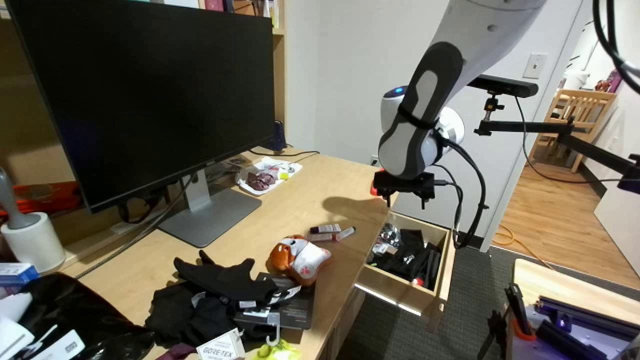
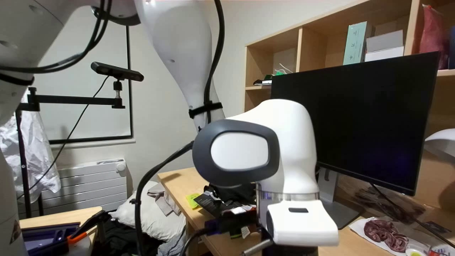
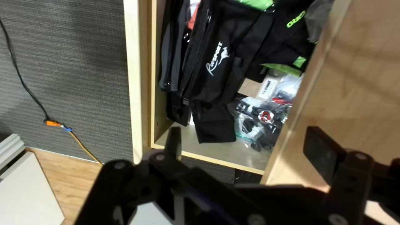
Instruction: Place the black purse in the drawer
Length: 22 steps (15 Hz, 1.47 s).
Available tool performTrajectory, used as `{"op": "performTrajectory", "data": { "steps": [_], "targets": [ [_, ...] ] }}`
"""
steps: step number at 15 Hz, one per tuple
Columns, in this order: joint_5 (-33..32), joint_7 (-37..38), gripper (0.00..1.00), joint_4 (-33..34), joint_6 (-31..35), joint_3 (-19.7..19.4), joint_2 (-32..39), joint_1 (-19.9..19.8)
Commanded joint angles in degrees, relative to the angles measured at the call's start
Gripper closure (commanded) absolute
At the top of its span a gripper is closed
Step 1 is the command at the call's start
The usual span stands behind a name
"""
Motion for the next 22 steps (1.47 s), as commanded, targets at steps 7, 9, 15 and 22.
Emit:
{"op": "performTrajectory", "data": {
  "steps": [7, 9, 15, 22],
  "targets": [
    [-18.0, 0.6, 0.00, 3.1, -7.3, 6.2, -12.5, 3.7],
    [-21.2, -0.7, 0.00, 4.0, -6.9, 10.0, -12.5, 2.2],
    [-29.5, -7.8, 0.00, 3.0, -1.7, 17.1, -12.5, -1.7],
    [-28.5, -17.6, 0.00, 3.9, -3.0, 21.4, -11.7, -3.6]
  ]
}}
